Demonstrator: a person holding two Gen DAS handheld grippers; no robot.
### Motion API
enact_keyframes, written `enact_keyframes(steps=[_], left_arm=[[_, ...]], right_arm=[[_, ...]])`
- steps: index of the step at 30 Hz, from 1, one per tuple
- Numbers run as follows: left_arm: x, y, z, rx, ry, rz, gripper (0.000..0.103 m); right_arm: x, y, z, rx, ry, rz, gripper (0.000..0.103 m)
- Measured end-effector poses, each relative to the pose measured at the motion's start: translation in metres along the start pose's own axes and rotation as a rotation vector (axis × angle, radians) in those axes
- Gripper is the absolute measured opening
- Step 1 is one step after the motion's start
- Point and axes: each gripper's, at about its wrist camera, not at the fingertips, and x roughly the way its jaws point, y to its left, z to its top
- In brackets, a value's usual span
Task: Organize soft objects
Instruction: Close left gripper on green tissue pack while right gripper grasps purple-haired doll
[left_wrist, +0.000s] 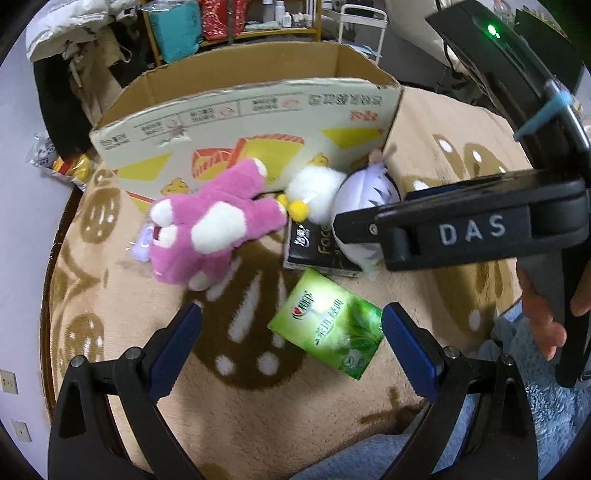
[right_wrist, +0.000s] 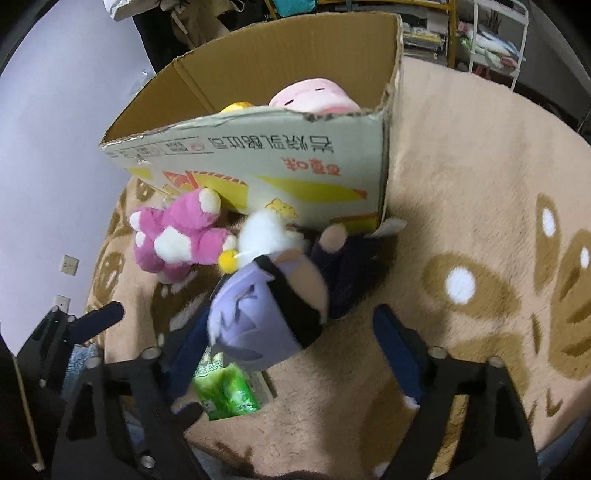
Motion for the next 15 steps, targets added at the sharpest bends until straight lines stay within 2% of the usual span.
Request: enact_keyframes(steps=[1,2,4,15], left_arm=[[0.001,-0.001,0.000,0.003,0.004,-0.003,0.097],[0.003,-0.003,-0.001,0.008,0.010,-0.007,0.097],[0.005,-0.005,-0.001,0.018,0.017,-0.013,0.097],[0.028,-0.018,-0.004,0.059,0.088,-0.037,0.097]], right_arm=[[0.000,0.001,0.000,-0.011,0.009,-0.010,0.065],[0.001,0.002,-0.001,-0.026,0.018,-0.035,0.063],[0.002,0.002,-0.004,-0.045,0.028,-0.055,0.063],[-0.002,-0.014,-0.013,0.002,0.057,-0.032,0.062]])
